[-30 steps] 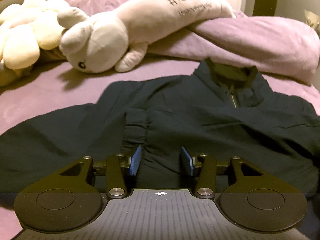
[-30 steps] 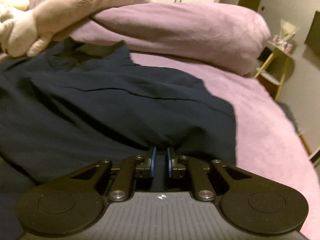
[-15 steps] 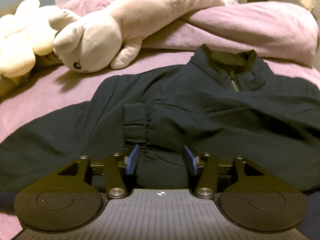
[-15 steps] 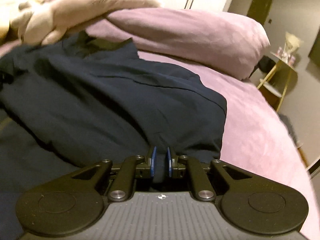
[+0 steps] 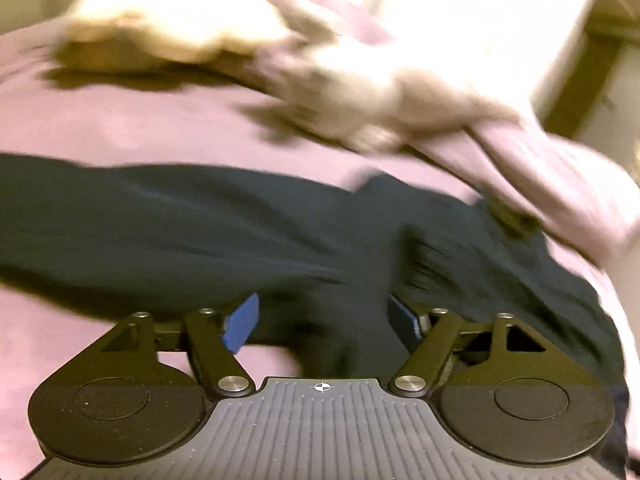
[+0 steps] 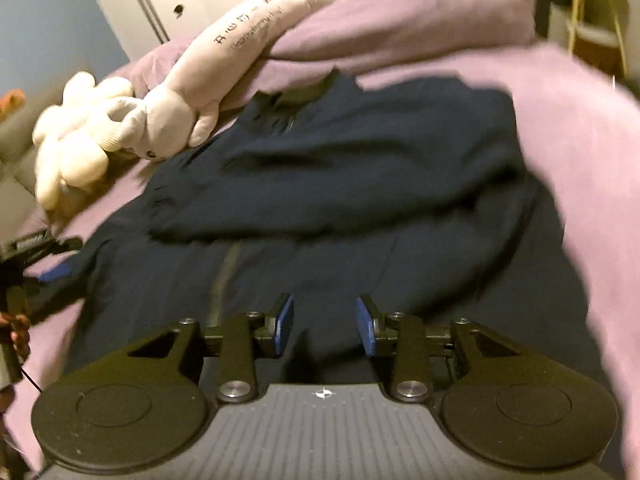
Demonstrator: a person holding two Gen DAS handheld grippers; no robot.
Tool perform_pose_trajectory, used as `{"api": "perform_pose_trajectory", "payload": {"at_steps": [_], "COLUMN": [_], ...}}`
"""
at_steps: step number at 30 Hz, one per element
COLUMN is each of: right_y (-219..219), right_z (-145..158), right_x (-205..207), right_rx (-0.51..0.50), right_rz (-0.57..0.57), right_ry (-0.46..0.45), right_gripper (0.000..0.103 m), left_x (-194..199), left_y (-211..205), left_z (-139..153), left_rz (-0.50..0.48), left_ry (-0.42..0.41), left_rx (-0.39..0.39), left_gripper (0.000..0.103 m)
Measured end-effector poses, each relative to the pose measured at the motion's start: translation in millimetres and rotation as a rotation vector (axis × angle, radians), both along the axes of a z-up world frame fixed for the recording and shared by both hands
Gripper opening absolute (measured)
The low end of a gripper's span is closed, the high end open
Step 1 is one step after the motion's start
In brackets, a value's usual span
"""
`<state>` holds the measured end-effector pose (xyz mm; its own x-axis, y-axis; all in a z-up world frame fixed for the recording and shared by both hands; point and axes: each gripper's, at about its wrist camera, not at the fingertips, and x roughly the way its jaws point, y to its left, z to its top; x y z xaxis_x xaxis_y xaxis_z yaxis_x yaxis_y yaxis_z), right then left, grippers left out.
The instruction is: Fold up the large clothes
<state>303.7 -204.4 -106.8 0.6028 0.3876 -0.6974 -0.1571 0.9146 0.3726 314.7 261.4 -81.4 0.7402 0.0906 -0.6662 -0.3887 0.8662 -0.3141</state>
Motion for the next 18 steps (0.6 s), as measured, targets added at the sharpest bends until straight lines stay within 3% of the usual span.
{"api": "perform_pose_trajectory", "payload": {"at_steps": [4,10,15,18], "right_y": [4.7,15.4,23.3,25.7], "right_z": [-9.6,-12.0,-11.0,-10.0], "right_x": [-18.7,-12.9,-10.7,-11.6], "right_rx": [0.046,0.058,0.025,0.012], "right_rz": [-0.049,-0.088,-0.103,-0.111], "right_ry": [0.017,0.062,0.065,0.056], "right_gripper": [0.034,0.034,0.034,0.034], "left_x": [-46.1,-98.0,-115.0,-107.1], "left_y": [95.5,210.9,258.5,268.5], "left_z": [-8.4,-47.1,-76.2,-80.9], "left_rz": [0.255,0.576,0.699,0.7], "left_ry": [0.003,-0.059,-0.181,-0.182], "left_rx": [-0.043,-0.295,-0.517,-0.528], "left_gripper": [0.074,0.048,0.03,0.018]}}
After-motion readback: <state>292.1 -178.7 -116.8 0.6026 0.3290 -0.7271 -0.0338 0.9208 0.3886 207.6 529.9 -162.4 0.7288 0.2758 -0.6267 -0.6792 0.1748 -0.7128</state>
